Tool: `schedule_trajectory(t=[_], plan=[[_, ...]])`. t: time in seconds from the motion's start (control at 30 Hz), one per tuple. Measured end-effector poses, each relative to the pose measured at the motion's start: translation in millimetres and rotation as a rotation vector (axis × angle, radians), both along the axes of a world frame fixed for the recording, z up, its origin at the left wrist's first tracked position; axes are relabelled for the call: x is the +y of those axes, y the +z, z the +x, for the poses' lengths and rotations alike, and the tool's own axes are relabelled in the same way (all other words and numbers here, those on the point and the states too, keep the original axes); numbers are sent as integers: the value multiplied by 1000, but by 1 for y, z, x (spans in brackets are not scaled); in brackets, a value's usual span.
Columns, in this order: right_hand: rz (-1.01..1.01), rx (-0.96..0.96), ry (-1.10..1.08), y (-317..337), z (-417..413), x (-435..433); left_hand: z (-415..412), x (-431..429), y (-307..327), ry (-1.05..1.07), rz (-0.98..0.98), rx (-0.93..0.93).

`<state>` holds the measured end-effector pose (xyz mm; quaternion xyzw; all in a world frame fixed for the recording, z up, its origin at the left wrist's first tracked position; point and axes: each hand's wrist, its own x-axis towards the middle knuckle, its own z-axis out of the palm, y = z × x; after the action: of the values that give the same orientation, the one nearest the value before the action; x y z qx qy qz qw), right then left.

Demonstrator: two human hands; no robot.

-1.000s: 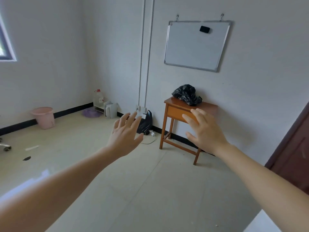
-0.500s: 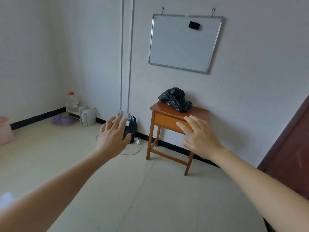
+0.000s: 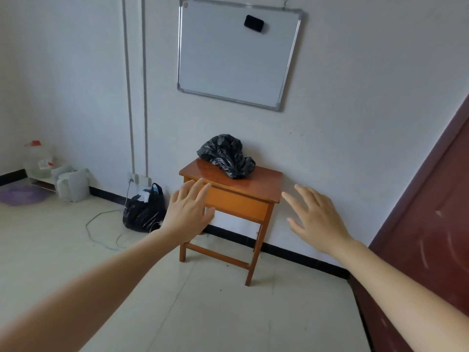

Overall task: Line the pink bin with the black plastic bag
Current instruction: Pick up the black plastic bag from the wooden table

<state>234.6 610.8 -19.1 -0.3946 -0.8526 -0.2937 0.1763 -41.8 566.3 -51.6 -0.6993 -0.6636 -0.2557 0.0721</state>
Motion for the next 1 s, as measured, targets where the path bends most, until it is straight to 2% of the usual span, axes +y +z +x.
schedule_trajectory(t=[0.1,0.2,0.33,0.53,0.67,0.7,0.77,0.83,0.9,1.0], plan=[[-29,-5,33,-4,18,56,21,58,-5,34,-28,-17],[-53,0,36,-14,30,112,41,102,-21,84,-69,-115],[-156,-6,27,-53,25,168,51,140,-63,131,-198,-191],[-208,-113,76,-87,0,265,26,226,-88,226,-196,-320],[-182,-159,103,-68,-19,338,3,294,-89,277,-171,-387],[-175,-128,97,-63,-22,345,3,299,-84,283,-179,-396],[-199,-23,71,-50,-41,416,-15,380,-80,275,-157,-410],[-260,63,54,-54,-40,421,-8,389,-73,250,-158,-404],[-292,54,33,-75,-34,447,-2,418,-86,216,-199,-370],[-468,45,6,-101,-32,486,2,460,-105,209,-275,-376]])
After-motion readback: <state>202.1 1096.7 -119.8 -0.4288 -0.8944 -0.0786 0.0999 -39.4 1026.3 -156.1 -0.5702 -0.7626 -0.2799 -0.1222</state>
